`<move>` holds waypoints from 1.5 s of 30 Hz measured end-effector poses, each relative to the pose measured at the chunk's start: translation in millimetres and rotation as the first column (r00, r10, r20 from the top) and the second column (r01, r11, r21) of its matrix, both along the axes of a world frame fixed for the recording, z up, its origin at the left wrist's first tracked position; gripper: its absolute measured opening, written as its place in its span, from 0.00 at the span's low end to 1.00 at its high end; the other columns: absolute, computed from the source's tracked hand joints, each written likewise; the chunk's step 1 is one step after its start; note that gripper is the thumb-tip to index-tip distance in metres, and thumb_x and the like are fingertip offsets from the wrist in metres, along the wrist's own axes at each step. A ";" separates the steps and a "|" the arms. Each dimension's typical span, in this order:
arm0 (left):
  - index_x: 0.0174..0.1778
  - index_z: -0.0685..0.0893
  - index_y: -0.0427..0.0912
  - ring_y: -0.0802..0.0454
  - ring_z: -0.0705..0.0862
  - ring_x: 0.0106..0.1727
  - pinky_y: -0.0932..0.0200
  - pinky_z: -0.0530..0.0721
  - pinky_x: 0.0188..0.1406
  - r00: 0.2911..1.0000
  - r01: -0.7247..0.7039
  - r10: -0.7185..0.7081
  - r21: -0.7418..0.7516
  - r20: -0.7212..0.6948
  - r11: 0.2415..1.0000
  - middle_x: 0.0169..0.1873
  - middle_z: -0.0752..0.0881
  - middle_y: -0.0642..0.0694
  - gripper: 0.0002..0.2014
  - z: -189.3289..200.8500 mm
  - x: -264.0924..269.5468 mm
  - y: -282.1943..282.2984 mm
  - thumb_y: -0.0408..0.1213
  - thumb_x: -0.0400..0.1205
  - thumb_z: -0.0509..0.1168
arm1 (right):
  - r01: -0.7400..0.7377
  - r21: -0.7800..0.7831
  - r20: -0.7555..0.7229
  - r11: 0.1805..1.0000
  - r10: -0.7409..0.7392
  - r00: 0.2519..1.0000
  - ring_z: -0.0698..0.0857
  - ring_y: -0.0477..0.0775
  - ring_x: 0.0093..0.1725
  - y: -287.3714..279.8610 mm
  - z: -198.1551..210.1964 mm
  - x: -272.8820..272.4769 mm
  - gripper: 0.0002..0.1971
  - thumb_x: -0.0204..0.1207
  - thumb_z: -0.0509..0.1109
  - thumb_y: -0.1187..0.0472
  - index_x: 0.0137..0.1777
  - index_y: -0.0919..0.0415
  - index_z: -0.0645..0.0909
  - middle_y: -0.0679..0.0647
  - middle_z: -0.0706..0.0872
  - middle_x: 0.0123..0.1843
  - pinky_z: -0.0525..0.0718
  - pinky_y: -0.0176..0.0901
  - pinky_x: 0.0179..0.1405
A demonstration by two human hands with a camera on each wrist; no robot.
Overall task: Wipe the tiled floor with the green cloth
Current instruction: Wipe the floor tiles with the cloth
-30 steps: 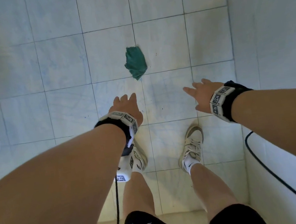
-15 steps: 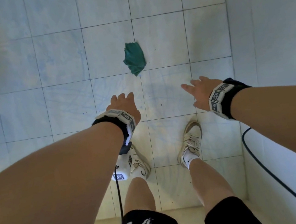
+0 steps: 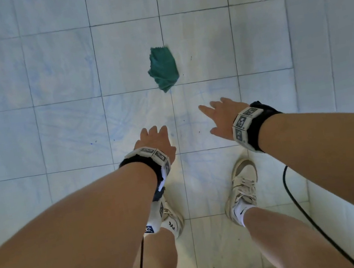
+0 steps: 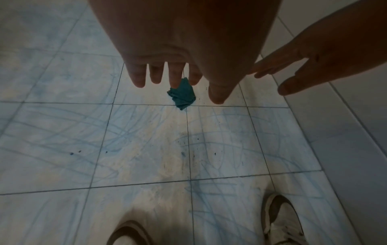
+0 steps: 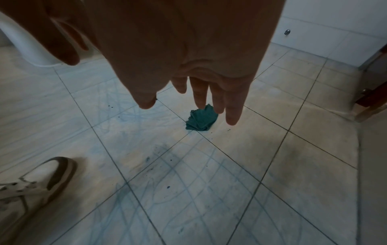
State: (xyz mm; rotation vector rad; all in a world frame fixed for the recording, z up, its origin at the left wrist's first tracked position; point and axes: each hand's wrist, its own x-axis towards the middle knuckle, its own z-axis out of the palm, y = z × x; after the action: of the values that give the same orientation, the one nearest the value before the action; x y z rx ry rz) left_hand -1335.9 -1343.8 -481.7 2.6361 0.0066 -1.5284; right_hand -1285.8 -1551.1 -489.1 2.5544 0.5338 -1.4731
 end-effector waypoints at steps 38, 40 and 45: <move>0.87 0.39 0.47 0.35 0.36 0.86 0.29 0.58 0.80 0.955 0.138 -0.120 -0.048 0.272 0.989 0.86 0.33 0.43 0.58 -332.1 88.7 -58.4 0.49 0.75 0.77 | 0.094 0.019 0.275 0.995 -0.095 0.957 0.33 0.67 0.86 -46.3 -319.0 40.2 0.44 0.87 0.57 0.42 0.87 0.55 0.29 0.58 0.28 0.87 0.51 0.62 0.86; 0.87 0.39 0.48 0.36 0.35 0.86 0.30 0.56 0.82 0.960 0.113 -0.088 -0.080 0.264 0.990 0.86 0.33 0.45 0.57 -334.7 89.9 -57.0 0.49 0.76 0.77 | -0.054 0.071 0.260 0.996 0.034 0.965 0.33 0.67 0.86 -23.0 -319.0 13.6 0.45 0.85 0.60 0.43 0.87 0.55 0.30 0.58 0.29 0.88 0.52 0.61 0.86; 0.87 0.40 0.50 0.37 0.34 0.86 0.30 0.54 0.82 0.959 0.086 -0.055 -0.099 0.277 0.991 0.86 0.33 0.47 0.59 -340.9 91.4 -54.8 0.50 0.73 0.79 | -0.011 0.206 0.285 0.979 -0.049 0.957 0.39 0.56 0.88 -5.8 -309.1 24.6 0.47 0.81 0.66 0.41 0.89 0.52 0.40 0.51 0.37 0.90 0.61 0.56 0.84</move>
State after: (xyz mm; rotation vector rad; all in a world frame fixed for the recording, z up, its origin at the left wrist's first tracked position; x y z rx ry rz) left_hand -1244.5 -1398.6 -822.6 2.7592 -0.1882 -1.1310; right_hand -1261.1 -1556.9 -798.2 2.8728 0.6469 -1.0678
